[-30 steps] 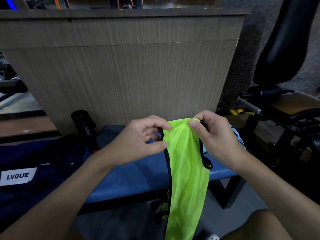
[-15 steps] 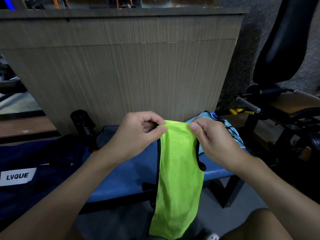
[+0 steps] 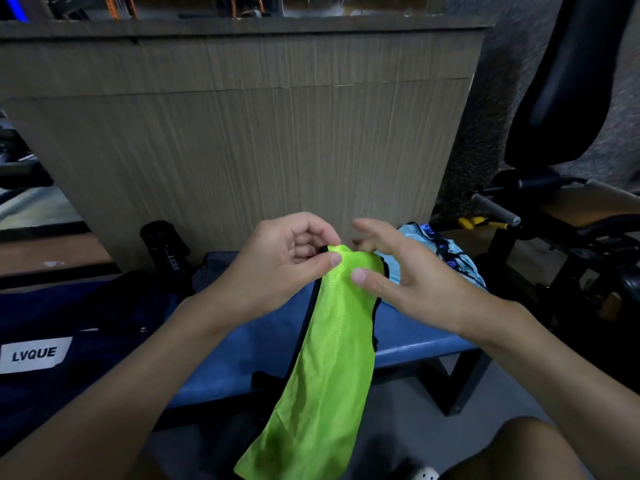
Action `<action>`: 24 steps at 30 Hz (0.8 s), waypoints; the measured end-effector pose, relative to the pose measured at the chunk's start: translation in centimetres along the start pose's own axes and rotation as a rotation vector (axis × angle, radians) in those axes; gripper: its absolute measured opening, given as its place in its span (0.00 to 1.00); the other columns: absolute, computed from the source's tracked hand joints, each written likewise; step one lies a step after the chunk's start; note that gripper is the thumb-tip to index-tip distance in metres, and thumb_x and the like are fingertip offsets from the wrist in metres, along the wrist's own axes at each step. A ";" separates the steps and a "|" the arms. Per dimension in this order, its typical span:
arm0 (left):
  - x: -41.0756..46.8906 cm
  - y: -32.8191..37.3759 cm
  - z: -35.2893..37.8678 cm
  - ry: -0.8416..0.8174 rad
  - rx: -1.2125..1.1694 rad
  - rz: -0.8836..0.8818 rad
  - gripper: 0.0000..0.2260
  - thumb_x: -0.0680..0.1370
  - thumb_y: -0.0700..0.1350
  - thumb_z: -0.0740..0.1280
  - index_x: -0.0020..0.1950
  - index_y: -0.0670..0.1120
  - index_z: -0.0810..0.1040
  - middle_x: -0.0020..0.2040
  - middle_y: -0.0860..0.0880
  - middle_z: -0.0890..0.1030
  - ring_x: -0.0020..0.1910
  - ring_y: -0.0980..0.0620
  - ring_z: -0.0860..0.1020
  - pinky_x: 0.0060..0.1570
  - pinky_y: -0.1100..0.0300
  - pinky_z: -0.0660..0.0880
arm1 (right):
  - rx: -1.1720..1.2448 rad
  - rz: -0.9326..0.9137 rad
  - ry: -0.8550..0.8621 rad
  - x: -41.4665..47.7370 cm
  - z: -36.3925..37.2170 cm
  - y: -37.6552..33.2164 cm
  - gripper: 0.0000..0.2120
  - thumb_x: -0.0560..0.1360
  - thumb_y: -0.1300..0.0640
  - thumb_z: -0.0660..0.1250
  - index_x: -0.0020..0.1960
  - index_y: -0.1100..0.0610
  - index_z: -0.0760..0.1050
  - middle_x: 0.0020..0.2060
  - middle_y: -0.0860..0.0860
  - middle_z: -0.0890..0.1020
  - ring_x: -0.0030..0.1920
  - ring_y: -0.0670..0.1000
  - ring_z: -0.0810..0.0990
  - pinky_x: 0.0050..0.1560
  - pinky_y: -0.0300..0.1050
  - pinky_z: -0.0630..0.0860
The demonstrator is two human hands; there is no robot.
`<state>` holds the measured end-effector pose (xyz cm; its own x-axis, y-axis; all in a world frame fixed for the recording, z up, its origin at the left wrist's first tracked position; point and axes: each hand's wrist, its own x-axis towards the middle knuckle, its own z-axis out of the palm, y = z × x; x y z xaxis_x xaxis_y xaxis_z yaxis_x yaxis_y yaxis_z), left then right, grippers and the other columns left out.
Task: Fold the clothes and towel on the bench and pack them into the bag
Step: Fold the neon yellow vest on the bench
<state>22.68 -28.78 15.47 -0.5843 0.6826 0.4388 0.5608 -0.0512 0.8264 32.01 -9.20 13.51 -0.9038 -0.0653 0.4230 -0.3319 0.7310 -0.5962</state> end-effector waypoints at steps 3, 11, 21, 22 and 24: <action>-0.1 -0.2 -0.3 0.002 -0.016 0.011 0.11 0.74 0.33 0.73 0.45 0.48 0.77 0.45 0.41 0.83 0.41 0.50 0.81 0.46 0.58 0.80 | -0.147 -0.120 0.020 0.8 0.4 -0.4 0.15 0.78 0.39 0.59 0.51 0.48 0.76 0.43 0.40 0.74 0.50 0.43 0.71 0.55 0.50 0.70; -0.5 -0.6 -0.5 0.012 -0.076 0.027 0.12 0.73 0.34 0.73 0.45 0.45 0.70 0.46 0.40 0.84 0.42 0.48 0.82 0.46 0.55 0.80 | -0.097 -0.118 -0.030 1.5 0.9 -1.1 0.16 0.79 0.41 0.59 0.48 0.55 0.72 0.32 0.45 0.75 0.34 0.47 0.74 0.34 0.36 0.68; -1.8 -5.1 3.3 0.024 -0.348 -0.095 0.17 0.75 0.39 0.72 0.63 0.44 0.76 0.56 0.52 0.84 0.56 0.55 0.81 0.56 0.62 0.76 | -0.192 -0.172 0.004 2.6 -0.1 -2.0 0.11 0.81 0.50 0.57 0.51 0.56 0.74 0.35 0.44 0.77 0.34 0.43 0.74 0.35 0.38 0.68; -1.9 -5.5 3.9 0.039 -0.377 -0.120 0.13 0.76 0.40 0.72 0.60 0.44 0.78 0.54 0.52 0.85 0.54 0.56 0.82 0.54 0.63 0.76 | -0.191 -0.182 0.008 2.6 -0.4 -2.2 0.11 0.81 0.51 0.58 0.51 0.57 0.75 0.37 0.47 0.79 0.36 0.45 0.75 0.37 0.39 0.70; -2.1 -6.1 4.8 0.059 -0.422 -0.179 0.10 0.76 0.44 0.69 0.55 0.43 0.80 0.50 0.51 0.86 0.50 0.57 0.82 0.51 0.64 0.77 | -0.190 -0.193 0.036 2.4 -0.8 -2.2 0.10 0.81 0.53 0.58 0.51 0.58 0.75 0.37 0.48 0.78 0.37 0.46 0.76 0.38 0.36 0.69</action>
<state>23.29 -26.46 7.79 -0.6894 0.6660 0.2849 0.1673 -0.2363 0.9572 30.79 -10.36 16.38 -0.8173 -0.1945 0.5425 -0.4378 0.8216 -0.3650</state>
